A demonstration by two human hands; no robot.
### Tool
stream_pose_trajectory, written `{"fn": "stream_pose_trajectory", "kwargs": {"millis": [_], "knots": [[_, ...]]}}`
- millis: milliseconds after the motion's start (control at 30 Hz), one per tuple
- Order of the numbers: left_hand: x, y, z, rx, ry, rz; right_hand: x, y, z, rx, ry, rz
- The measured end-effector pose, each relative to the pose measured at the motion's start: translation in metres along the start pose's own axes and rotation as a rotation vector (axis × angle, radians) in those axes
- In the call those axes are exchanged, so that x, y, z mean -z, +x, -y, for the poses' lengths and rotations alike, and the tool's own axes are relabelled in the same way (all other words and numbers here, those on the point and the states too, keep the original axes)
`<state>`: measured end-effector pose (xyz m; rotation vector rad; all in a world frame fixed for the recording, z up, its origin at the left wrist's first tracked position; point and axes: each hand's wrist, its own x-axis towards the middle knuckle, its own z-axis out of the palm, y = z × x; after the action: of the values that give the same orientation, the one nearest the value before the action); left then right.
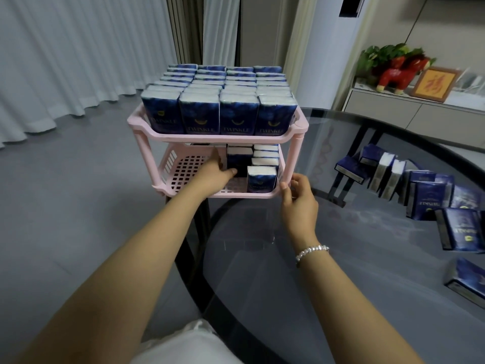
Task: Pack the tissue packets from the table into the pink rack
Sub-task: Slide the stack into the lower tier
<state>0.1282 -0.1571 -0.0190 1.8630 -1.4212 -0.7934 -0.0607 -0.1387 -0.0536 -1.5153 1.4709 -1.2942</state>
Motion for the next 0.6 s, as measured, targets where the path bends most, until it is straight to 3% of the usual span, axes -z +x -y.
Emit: {"fn": "stream_pose_trajectory", "kwargs": {"millis": [367,600], "knots": [[-0.023,-0.063,-0.017,-0.022,-0.035,-0.023,0.007,0.004,0.009,-0.122,0.080,-0.089],[-0.038,-0.098,-0.044,-0.039,-0.188,-0.167,0.045,-0.004,0.017,-0.185,0.095,0.010]]}}
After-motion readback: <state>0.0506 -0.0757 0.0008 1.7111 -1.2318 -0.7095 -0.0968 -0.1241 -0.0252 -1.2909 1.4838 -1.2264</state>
